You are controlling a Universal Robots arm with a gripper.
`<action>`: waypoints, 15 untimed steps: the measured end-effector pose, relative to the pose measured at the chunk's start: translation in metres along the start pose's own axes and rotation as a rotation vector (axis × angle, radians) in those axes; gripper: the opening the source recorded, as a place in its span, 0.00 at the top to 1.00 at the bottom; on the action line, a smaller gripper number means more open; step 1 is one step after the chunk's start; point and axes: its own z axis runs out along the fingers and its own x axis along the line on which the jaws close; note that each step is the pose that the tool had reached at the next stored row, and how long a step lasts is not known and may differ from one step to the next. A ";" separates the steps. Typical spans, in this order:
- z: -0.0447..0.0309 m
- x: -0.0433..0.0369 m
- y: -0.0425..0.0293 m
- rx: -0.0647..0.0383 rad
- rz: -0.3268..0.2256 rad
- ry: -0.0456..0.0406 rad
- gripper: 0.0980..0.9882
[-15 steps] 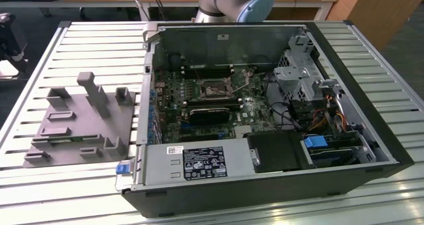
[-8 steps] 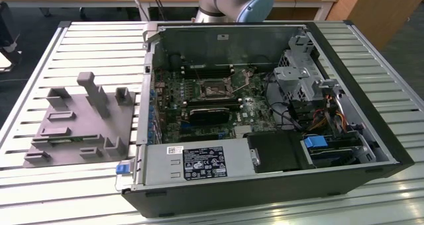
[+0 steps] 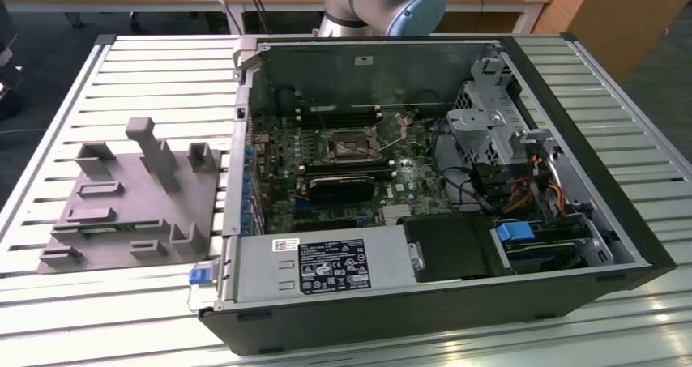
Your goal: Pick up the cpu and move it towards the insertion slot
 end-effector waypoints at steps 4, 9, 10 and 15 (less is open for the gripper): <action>-0.0014 -0.0001 0.0000 0.000 0.000 -0.0002 0.50; -0.0014 -0.0045 -0.0001 0.000 0.000 0.0000 0.50; -0.0013 -0.0066 -0.0001 0.000 0.000 0.0001 0.50; -0.0005 -0.0199 -0.0003 0.000 0.000 0.0000 0.50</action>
